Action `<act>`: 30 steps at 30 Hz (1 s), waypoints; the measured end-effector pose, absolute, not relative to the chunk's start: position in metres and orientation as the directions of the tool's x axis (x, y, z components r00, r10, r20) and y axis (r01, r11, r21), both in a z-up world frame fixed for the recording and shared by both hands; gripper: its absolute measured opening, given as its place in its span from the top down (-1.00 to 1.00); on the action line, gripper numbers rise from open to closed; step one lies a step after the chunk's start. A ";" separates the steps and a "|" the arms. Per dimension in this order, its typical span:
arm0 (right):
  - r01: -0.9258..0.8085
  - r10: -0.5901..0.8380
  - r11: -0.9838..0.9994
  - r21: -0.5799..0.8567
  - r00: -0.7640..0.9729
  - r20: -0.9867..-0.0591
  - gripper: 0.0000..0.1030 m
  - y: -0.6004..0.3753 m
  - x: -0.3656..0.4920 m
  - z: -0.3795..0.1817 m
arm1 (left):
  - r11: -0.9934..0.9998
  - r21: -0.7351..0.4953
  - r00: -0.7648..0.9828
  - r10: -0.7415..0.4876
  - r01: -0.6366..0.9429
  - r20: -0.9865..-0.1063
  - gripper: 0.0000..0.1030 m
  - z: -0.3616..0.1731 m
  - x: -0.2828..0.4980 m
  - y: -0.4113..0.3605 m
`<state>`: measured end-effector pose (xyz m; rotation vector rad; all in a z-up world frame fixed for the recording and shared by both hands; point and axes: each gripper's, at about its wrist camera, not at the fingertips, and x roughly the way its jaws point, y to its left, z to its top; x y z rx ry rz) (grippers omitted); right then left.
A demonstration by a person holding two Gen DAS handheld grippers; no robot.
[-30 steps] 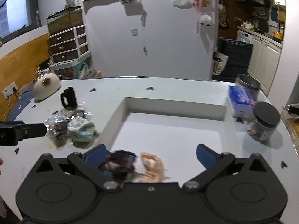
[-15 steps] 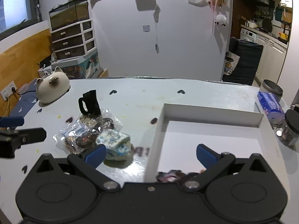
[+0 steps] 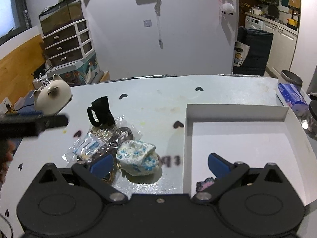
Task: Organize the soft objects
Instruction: 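Grasp the black cloth with the left tool while the right tool grasps the flowered pouch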
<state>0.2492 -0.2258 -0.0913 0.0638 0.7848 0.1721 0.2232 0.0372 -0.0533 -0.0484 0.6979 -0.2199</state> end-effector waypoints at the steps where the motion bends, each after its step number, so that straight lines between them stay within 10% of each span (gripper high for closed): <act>1: -0.126 0.177 0.984 0.124 0.692 -0.700 -1.00 -0.225 0.250 -0.093 | 0.975 -0.130 0.742 -0.220 0.178 -0.633 -0.78 -0.055 0.233 0.038; 30: -0.355 0.224 0.934 0.039 0.499 -0.837 -0.63 -0.154 0.344 -0.173 | 0.953 -0.282 0.636 -0.147 -0.116 -0.758 -0.61 -0.125 0.356 0.031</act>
